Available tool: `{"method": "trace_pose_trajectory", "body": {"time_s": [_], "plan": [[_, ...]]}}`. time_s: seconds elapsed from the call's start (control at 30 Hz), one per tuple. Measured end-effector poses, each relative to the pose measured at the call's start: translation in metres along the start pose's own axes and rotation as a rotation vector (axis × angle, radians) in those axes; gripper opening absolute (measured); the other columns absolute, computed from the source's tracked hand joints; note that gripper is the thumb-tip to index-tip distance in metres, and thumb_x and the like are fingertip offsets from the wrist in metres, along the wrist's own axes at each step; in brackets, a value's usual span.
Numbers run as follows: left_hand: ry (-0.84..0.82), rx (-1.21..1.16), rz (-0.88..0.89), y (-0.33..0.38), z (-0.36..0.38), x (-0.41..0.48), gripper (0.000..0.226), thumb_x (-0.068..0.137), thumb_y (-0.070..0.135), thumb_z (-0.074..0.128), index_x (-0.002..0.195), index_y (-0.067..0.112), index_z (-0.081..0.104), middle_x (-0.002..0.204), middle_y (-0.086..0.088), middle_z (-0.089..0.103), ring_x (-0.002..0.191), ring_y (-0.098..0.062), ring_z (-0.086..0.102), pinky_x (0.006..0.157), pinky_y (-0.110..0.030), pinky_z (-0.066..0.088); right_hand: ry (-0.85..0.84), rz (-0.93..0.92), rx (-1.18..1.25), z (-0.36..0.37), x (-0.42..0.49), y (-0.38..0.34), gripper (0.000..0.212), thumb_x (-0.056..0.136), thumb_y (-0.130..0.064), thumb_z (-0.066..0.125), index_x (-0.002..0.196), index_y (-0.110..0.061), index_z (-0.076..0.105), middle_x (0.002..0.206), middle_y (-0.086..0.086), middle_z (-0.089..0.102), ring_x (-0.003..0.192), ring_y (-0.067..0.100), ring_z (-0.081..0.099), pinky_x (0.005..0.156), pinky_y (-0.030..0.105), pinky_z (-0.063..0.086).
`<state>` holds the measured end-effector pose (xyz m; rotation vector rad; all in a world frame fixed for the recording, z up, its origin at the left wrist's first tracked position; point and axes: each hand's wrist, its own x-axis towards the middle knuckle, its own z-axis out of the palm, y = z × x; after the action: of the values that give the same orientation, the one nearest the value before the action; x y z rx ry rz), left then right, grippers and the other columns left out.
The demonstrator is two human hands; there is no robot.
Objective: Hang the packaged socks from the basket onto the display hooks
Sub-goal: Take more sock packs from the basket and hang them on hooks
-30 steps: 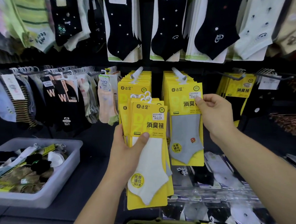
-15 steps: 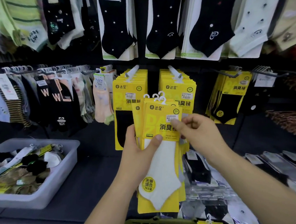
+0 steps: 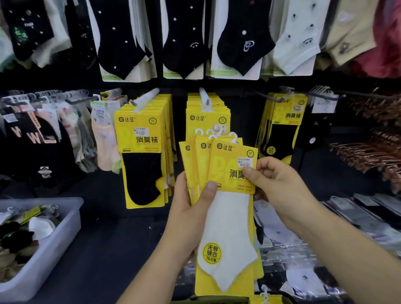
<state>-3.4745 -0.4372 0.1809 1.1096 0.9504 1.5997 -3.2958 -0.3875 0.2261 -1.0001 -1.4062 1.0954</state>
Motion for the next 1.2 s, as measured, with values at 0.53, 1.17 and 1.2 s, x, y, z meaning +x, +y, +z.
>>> {"method": "trace_pose_trajectory", "body": {"time_s": [0.53, 1.17, 1.2], "plan": [[-0.027, 0.123, 0.026, -0.012, 0.006, 0.007, 0.024, 0.094, 0.042, 0.075, 0.116, 0.047, 0.068, 0.122, 0.007, 0.079, 0.113, -0.017, 0.077, 0.090, -0.040, 0.064, 0.323, -0.056, 0.126, -0.056, 0.032, -0.009, 0.004, 0.096, -0.018, 0.064, 0.094, -0.015, 0.066, 0.082, -0.001, 0.075, 0.066, 0.009, 0.067, 0.051, 0.022, 0.048], [-0.022, 0.072, 0.031, -0.009, 0.014, 0.014, 0.040, 0.087, 0.039, 0.071, 0.125, 0.028, 0.067, 0.120, 0.005, 0.080, 0.110, -0.019, 0.078, 0.088, -0.039, 0.066, 0.336, -0.110, -0.049, -0.074, 0.078, -0.021, 0.006, 0.098, -0.015, 0.062, 0.105, -0.014, 0.062, 0.078, -0.008, 0.076, 0.065, -0.001, 0.070, 0.048, 0.014, 0.049], [-0.022, 0.066, 0.028, -0.009, 0.014, 0.014, 0.040, 0.087, 0.039, 0.071, 0.126, 0.028, 0.067, 0.120, 0.005, 0.080, 0.110, -0.019, 0.078, 0.087, -0.037, 0.066, 0.334, -0.103, -0.062, -0.074, 0.080, -0.020, 0.006, 0.098, -0.017, 0.062, 0.104, -0.014, 0.063, 0.078, -0.008, 0.076, 0.064, -0.002, 0.069, 0.047, 0.014, 0.048]]}}
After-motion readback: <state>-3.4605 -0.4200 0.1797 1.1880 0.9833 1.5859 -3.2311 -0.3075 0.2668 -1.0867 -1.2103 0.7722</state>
